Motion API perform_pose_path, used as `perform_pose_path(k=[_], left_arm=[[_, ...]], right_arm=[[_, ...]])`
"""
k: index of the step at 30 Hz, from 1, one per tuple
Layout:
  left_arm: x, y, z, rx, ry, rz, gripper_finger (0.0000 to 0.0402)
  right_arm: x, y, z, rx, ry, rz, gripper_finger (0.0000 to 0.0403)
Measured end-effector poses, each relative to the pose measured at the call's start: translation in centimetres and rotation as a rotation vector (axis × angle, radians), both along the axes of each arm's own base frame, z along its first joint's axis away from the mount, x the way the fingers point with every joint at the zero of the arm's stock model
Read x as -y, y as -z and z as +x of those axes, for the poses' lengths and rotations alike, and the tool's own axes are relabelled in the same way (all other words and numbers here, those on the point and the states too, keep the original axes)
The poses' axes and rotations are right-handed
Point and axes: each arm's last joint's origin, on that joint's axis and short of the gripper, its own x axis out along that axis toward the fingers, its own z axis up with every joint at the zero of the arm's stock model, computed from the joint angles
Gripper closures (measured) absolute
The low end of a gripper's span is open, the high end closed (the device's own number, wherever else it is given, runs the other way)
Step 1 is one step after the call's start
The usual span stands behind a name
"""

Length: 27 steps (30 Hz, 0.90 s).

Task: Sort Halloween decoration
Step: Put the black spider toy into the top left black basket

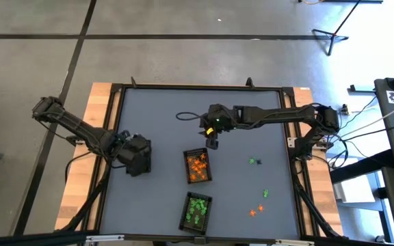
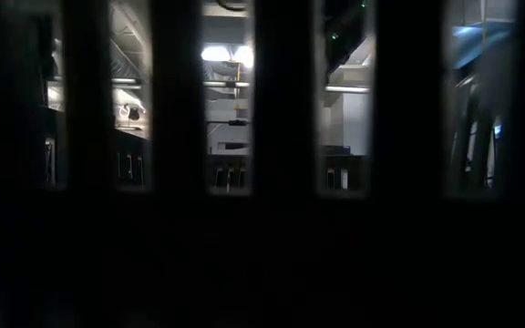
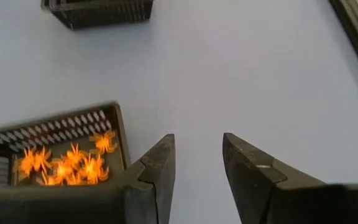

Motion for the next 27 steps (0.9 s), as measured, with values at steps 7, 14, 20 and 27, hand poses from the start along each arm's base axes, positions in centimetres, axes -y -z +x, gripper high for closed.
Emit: perform_pose_path(k=[7,14,20,27], left_arm=[[0.2,-0.2,0.3,0.083,0.030,0.121,0.0197],[1.9,-0.5,-0.1,0.301,0.135,0.335,0.0213],[1.5,1.4,-1.4,0.472,0.105,0.349,0.0234],[1.0,3.7,-1.3,0.738,0.120,0.339,0.0253]], right_arm=[[0.0,0.4,-1.1,-0.116,0.005,-0.025,0.0271],[0.4,0.4,-1.6,-0.132,-0.028,0.017,0.0272],[2.0,1.4,-3.8,-0.078,0.007,0.054,0.0272],[3.7,2.7,-7.3,0.026,0.123,0.081,0.0272]])
